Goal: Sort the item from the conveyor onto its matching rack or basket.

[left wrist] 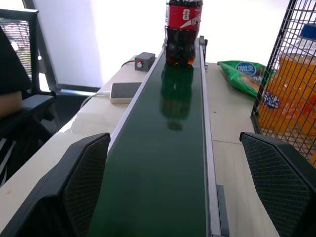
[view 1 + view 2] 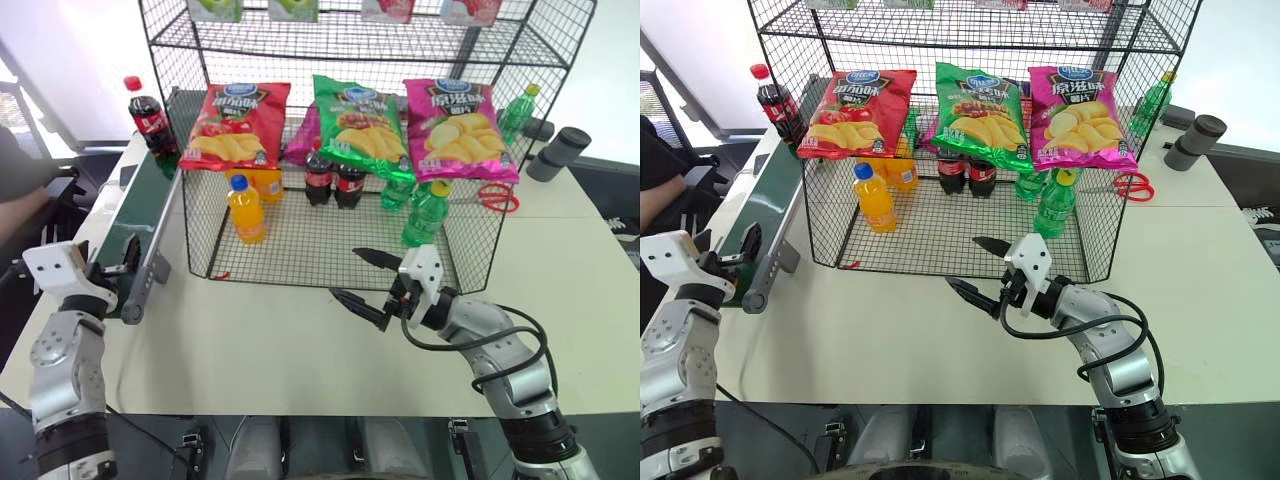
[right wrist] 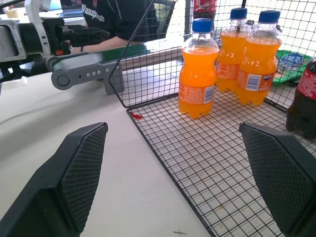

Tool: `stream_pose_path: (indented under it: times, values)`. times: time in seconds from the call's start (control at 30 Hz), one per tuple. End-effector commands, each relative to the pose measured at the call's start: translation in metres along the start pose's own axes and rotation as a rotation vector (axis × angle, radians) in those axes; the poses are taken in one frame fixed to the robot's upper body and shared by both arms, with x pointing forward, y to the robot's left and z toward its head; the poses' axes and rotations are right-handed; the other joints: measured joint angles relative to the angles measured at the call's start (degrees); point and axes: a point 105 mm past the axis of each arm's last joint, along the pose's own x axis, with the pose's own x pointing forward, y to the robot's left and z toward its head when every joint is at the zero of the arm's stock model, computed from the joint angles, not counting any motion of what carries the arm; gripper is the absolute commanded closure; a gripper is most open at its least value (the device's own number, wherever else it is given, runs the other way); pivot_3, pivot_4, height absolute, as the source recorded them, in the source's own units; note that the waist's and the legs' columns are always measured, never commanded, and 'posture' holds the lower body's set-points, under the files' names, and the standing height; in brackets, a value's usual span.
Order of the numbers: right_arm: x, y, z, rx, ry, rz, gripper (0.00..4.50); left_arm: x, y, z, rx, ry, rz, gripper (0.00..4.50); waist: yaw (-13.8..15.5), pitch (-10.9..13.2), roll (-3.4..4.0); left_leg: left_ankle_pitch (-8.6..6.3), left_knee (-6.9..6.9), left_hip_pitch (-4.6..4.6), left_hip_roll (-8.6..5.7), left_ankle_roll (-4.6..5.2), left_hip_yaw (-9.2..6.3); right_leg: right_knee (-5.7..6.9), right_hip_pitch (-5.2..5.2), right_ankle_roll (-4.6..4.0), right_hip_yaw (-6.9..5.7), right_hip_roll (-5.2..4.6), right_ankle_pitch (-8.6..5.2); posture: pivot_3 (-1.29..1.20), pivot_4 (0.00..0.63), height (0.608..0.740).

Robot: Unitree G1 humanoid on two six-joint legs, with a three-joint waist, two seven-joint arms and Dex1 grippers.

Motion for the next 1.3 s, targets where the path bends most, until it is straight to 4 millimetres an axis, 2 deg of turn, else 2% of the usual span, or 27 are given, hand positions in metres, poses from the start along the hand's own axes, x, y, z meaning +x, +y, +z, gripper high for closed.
stream_pose_path:
  times: [0.03,0.53,1.3]
  values:
    - [0.003,0.003,0.008,-0.028,-0.034,0.010,0.06,0.003,-0.004,0.009,0.017,-0.045,-0.009,0.00,0.0,0.0,0.00,0.00,0.00,0.00,0.00,0.00,0.00,0.00,0.00,0.00,0.00,0.00,0.00,0.00,0.150,0.740]
    - [0.005,0.010,0.000,-0.021,-0.031,0.013,0.06,0.001,0.016,0.001,0.043,-0.053,0.097,0.00,0.0,0.0,-0.01,0.00,0.00,0.00,0.00,0.00,0.00,0.00,0.00,0.00,-0.01,-0.02,0.00,0.00,0.150,0.740]
    - [0.007,0.010,0.002,-0.018,-0.046,0.017,0.06,0.000,0.015,-0.005,0.055,-0.050,0.092,0.00,0.0,0.0,-0.01,0.00,-0.01,0.00,0.00,0.00,-0.01,0.00,-0.01,0.00,-0.02,-0.04,0.00,0.00,0.150,0.740]
